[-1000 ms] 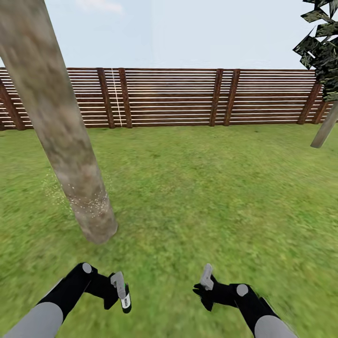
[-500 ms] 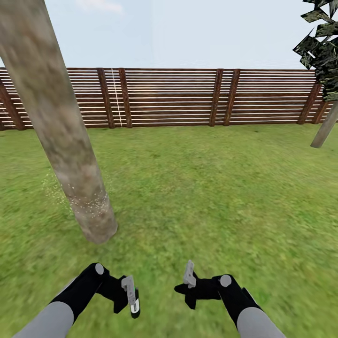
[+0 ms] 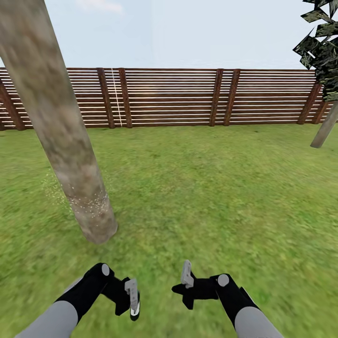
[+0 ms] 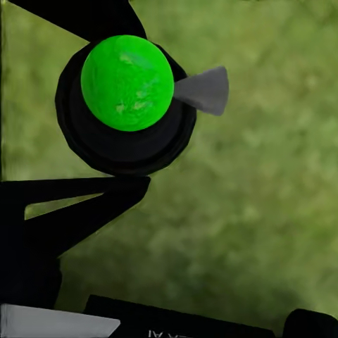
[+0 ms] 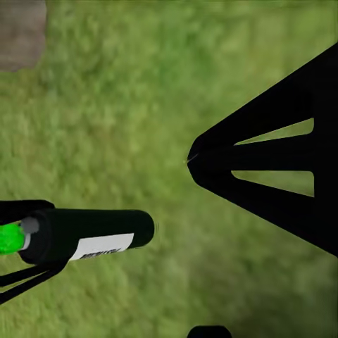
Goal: In the garden, pick up the pesticide atomizer on the floor and spray pesticide onto both trees until each tree trunk is fully covered.
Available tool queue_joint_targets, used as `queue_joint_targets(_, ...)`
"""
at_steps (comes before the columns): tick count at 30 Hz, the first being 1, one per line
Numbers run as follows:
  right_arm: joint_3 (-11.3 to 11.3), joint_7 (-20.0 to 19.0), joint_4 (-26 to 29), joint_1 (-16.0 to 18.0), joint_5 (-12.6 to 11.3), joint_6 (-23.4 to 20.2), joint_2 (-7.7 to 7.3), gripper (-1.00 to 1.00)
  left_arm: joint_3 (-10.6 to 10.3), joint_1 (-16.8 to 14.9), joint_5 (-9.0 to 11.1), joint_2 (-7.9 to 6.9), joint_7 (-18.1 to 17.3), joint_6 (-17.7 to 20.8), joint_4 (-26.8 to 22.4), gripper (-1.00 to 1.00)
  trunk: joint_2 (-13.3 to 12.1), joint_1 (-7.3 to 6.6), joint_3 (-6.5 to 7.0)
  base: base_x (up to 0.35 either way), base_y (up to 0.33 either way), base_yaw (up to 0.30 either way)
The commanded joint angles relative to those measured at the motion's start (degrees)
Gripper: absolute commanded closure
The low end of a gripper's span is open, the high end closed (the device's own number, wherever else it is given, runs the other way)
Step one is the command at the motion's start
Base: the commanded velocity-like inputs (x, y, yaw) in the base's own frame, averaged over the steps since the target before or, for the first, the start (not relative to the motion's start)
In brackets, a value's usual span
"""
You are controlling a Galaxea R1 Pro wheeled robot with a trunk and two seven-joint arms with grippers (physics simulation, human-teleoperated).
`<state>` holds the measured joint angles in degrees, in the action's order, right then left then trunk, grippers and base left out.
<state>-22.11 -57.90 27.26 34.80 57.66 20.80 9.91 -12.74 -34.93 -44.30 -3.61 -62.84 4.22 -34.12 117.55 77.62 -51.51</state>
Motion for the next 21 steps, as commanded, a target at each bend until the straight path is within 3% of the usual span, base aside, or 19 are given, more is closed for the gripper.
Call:
queue_joint_targets(1,-0.5,-0.3,0.1,0.1,0.4,0.2,0.09,1.0,-0.2,0.0,-0.9,0.28,-0.2,1.0,-0.3,1.0,0.0,-0.01,-0.05,0.0,0.0,0.0)
queue_joint_targets(10,-0.5,-4.1,0.1,1.7,0.5,0.2,0.09,1.0,-0.2,-0.1,-2.2,1.88,0.2,2.1,-0.8,1.0,0.0,-0.01,-0.05,0.0,0.0,0.0)
queue_joint_targets(14,-0.5,-4.1,0.1,1.7,0.5,0.2,0.09,1.0,-0.2,-0.1,-3.5,3.66,2.2,2.1,-0.4,1.0,0.0,-0.01,-0.05,0.0,0.0,0.0)
queue_joint_targets(21,-0.5,-4.1,0.1,1.7,0.5,0.2,0.09,1.0,-0.2,-0.1,-3.8,6.37,2.6,2.1,-0.2,1.0,0.0,-0.01,-0.05,0.0,0.0,0.0)
